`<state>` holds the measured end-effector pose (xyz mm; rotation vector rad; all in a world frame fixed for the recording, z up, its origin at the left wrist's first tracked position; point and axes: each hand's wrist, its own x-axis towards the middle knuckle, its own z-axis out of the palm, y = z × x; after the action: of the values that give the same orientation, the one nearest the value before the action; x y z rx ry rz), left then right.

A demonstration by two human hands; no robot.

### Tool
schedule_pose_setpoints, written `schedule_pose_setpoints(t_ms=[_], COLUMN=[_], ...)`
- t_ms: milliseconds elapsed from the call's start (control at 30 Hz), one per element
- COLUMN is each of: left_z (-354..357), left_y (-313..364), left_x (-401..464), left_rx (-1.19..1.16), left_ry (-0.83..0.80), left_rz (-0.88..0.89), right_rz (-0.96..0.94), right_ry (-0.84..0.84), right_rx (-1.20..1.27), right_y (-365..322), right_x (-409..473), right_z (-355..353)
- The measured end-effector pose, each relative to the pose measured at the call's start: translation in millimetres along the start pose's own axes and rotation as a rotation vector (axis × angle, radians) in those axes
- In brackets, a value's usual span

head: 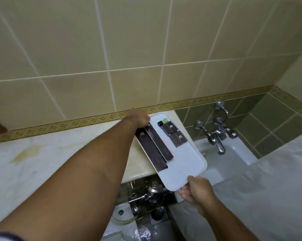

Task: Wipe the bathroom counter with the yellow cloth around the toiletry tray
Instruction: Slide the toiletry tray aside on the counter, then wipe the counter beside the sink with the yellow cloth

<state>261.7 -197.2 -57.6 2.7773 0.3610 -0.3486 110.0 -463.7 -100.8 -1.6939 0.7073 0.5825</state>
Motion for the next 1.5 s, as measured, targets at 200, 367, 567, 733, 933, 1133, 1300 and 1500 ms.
schedule_pose_setpoints(t_ms=[200,367,567,733,933,1133,1300,1500], left_z=[25.3,35.9,26.7,21.9,43.8,45.0,34.2,48.4], left_y=[38.8,40.7,25.9,-16.0,-108.8,-271.4,-381.3,-451.9], left_x=[50.9,78.9,75.7,17.4,-147.0,-360.0,-491.5,-544.2], left_rx=[0.025,0.037,0.133,0.069,0.124,0.109,0.098,-0.023], left_ry=[-0.018,-0.044,-0.002,0.059,-0.024,0.024,0.082,0.123], left_rz=[0.046,0.039,0.042,-0.03,-0.119,-0.478,-0.751,-0.844], right_rz=[0.067,0.06,0.028,-0.158,-0.579,-1.111,-1.413,-1.626], right_ry=[-0.018,-0.018,-0.059,-0.079,-0.16,-0.584,-0.885,-1.054], right_rx=[0.149,0.239,0.128,-0.147,-0.765,-1.061,-1.196,-1.5], right_y=[-4.3,-4.3,-15.0,-10.9,-4.2,-2.9,28.0,96.9], right_x=[38.8,70.6,87.2,68.1,12.6,-80.5,-173.3,-257.9], right_z=[1.1,11.4,24.9,16.1,36.6,172.4,308.3,452.7])
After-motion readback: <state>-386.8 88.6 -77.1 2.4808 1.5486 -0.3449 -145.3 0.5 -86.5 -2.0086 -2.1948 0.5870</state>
